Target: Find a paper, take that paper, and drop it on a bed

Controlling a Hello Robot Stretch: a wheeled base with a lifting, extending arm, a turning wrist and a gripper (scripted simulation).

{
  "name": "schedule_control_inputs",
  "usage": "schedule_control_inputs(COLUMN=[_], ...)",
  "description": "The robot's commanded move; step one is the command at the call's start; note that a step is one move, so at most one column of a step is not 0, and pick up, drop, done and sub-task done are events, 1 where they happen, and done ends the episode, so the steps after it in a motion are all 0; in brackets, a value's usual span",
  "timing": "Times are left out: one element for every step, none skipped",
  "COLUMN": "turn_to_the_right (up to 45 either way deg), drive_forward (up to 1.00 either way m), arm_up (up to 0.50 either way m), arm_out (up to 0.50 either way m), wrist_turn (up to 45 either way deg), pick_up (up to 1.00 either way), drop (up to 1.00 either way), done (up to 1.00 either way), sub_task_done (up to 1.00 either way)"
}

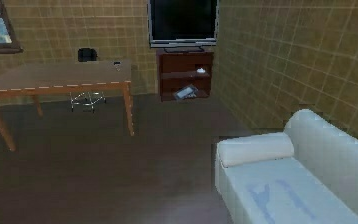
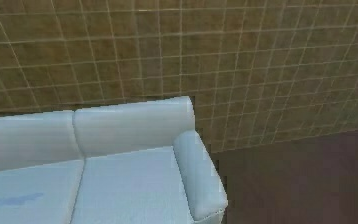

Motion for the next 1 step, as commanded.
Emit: schedule_control_inputs(turn_to_the_right=[0.0], drive_forward=[1.0], arm_up=[0.0], arm_out=[0.0], wrist_turn=[0.0], pick_up=[0.0], drop=[0.0], done=[0.0], sub_task_done=[0.0])
